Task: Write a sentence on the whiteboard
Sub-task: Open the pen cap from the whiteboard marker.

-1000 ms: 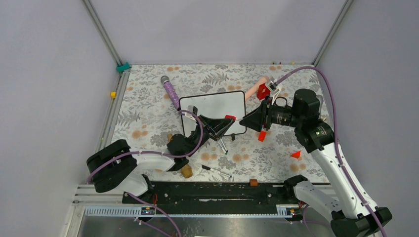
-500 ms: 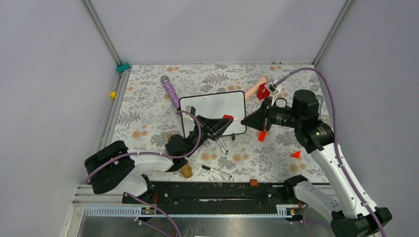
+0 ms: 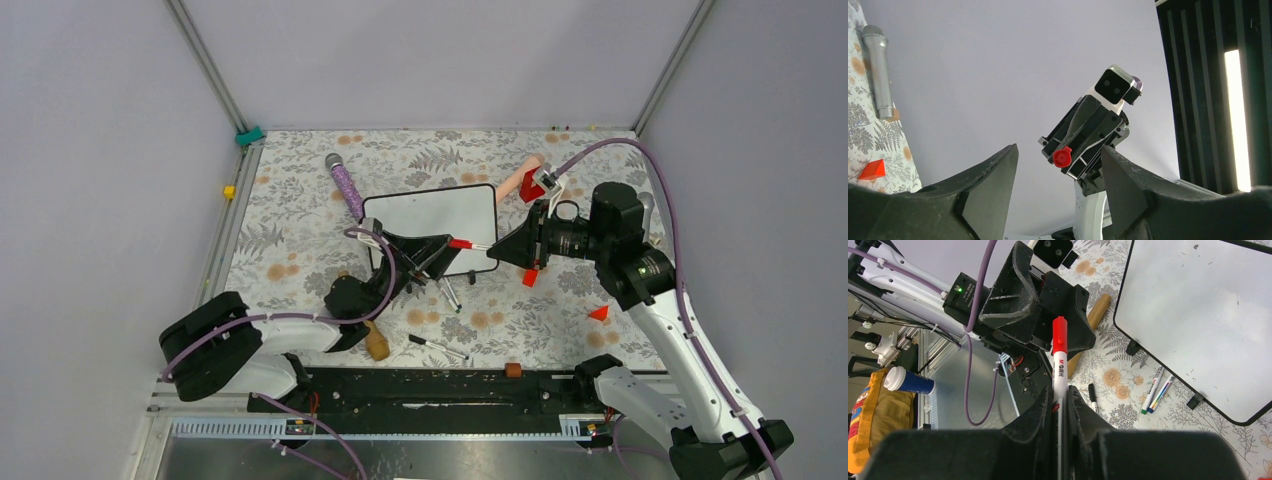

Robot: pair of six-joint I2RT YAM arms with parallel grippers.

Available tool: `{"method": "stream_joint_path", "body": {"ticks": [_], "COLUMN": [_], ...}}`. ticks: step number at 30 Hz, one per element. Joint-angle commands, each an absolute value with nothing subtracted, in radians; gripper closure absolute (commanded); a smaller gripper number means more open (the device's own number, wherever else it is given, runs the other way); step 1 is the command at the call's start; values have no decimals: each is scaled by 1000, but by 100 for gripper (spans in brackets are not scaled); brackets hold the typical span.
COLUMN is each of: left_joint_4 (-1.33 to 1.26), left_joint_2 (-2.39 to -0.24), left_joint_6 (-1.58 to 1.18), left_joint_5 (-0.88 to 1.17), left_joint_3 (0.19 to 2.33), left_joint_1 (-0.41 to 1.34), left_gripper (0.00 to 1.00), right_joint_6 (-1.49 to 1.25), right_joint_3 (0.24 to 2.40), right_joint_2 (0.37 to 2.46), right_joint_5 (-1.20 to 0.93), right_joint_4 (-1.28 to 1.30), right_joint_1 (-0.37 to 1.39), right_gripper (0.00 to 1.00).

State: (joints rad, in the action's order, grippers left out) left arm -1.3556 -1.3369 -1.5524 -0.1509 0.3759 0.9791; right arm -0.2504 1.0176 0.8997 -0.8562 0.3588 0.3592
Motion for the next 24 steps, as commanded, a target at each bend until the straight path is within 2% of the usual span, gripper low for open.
{"method": "stream_joint_path", "body": {"ticks": [1, 12, 15, 18, 19, 24], "left_joint_4": [-1407, -1443, -1444, -1446, -1446, -1451], "left_joint_2": [-1326, -1410, -1401, -1389, -1385, -1332], "left_joint_6": [-1538, -1562, -1553, -1539, -1537, -1548], "left_joint_5": [-153, -97, -110, -128, -133, -159], "left_joint_3": [403, 468, 457, 441, 435, 349], "left_joint_1": [976, 977, 977, 975, 973, 929], "left_gripper": [37, 51, 71, 98, 100, 100], "right_joint_6": [-242, -257, -257, -240, -233, -168], "right_joint_3": [1030, 1022, 1021, 1028, 1032, 1071], "right_joint_2": [905, 925, 927, 932, 934, 959], "right_joint_5": [-907, -895, -892, -876, -867, -831], "right_joint_4": [350, 338, 340, 358, 366, 446], "right_joint_1": [364, 364, 364, 364, 364, 363], "right_gripper": [100, 100, 100, 100, 100, 100]}}
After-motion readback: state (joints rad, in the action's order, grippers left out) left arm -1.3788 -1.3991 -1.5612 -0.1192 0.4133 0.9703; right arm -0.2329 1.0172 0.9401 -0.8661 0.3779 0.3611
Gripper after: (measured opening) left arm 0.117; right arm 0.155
